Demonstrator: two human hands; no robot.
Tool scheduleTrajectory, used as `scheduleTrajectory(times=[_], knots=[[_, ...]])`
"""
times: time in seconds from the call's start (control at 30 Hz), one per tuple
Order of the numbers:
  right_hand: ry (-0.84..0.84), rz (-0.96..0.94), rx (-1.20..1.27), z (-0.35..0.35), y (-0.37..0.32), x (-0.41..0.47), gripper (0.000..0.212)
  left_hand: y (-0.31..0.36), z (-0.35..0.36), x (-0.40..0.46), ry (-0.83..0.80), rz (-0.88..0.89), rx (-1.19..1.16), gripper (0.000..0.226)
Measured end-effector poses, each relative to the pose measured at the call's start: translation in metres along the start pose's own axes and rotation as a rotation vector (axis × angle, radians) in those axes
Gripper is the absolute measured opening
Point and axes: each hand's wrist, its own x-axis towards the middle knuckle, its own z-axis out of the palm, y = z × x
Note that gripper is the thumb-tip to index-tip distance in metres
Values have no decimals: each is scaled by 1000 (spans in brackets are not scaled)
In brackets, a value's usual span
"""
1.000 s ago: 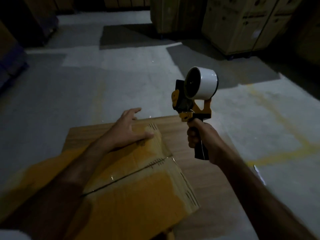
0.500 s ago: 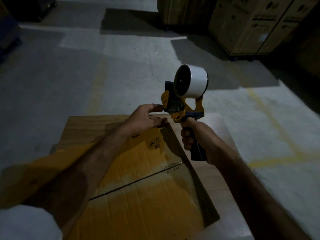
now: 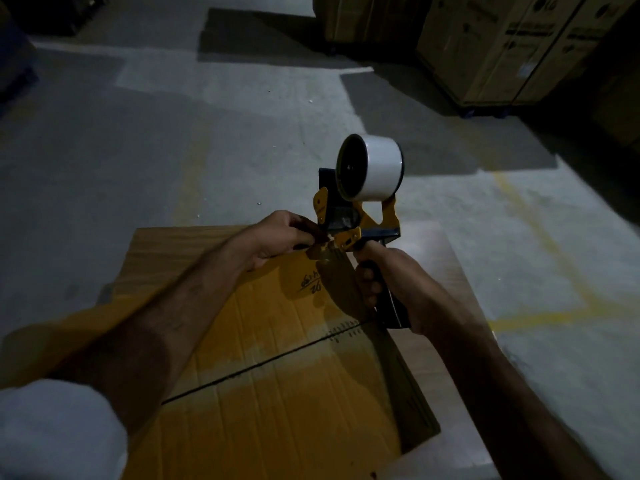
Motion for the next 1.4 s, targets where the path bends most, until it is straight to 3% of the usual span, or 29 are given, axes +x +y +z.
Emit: scheduleTrajectory(times=[0.13, 0.3, 0.4, 0.53, 0.8, 1.0, 1.1, 1.2, 1.3, 1.4], knots=[[5, 0, -24, 0, 0, -5, 33, 3, -4, -2, -68, -208, -213, 14], [11, 13, -27, 0, 4, -8, 29, 6, -5, -1, -145, -258, -297, 27], [11, 1, -61, 2, 6, -11, 27, 9, -4, -3, -218, -331, -245, 45], [32, 10, -72, 6, 6, -13, 27, 7, -5, 1, -170, -353, -143, 21], [58, -2, -88, 9, 10, -20, 25, 6, 1, 2, -122, -357, 10, 14], [73, -40, -108, 12, 13, -25, 21, 3, 1, 7, -92, -115, 189, 18], [76, -51, -108, 13, 13, -27, 18, 3, -2, 3, -130, -75, 349, 26], [74, -55, -110, 12, 14, -28, 20, -2, -6, -1, -182, -104, 387, 25], [74, -63, -108, 12, 13, -27, 21, -2, -10, -11, -146, 9, 356, 19], [71, -69, -98, 13, 13, -26, 21, -2, -13, -24, -352, 80, 328, 34]])
